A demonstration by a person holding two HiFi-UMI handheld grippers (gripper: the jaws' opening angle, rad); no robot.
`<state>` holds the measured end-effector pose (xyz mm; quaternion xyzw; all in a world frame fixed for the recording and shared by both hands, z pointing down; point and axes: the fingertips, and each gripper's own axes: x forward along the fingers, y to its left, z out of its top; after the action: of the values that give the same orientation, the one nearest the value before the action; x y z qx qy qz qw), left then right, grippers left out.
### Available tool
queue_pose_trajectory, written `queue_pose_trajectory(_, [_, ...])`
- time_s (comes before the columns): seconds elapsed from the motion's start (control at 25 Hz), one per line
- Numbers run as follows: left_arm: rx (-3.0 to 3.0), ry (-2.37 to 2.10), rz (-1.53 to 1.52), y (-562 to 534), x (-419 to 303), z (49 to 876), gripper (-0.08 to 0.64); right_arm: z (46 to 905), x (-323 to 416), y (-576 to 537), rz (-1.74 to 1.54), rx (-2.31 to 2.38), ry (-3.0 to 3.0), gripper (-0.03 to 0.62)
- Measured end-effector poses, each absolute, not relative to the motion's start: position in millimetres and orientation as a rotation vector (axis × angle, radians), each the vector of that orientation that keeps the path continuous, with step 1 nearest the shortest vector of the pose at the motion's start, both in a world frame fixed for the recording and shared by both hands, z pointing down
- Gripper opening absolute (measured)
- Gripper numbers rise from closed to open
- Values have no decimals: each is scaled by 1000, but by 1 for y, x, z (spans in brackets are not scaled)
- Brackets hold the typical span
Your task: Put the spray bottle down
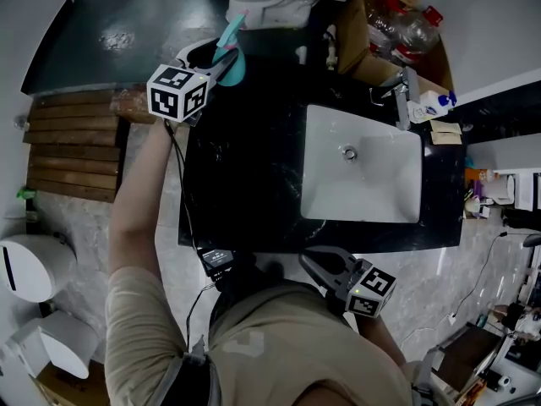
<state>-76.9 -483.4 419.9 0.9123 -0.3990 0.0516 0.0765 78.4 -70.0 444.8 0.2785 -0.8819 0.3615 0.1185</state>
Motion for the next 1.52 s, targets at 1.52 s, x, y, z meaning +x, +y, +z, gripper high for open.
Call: queue_pose_trajectory(1.52, [2746, -1129, 195, -380, -134, 393, 250, 322, -5, -446, -658, 351, -2038, 160])
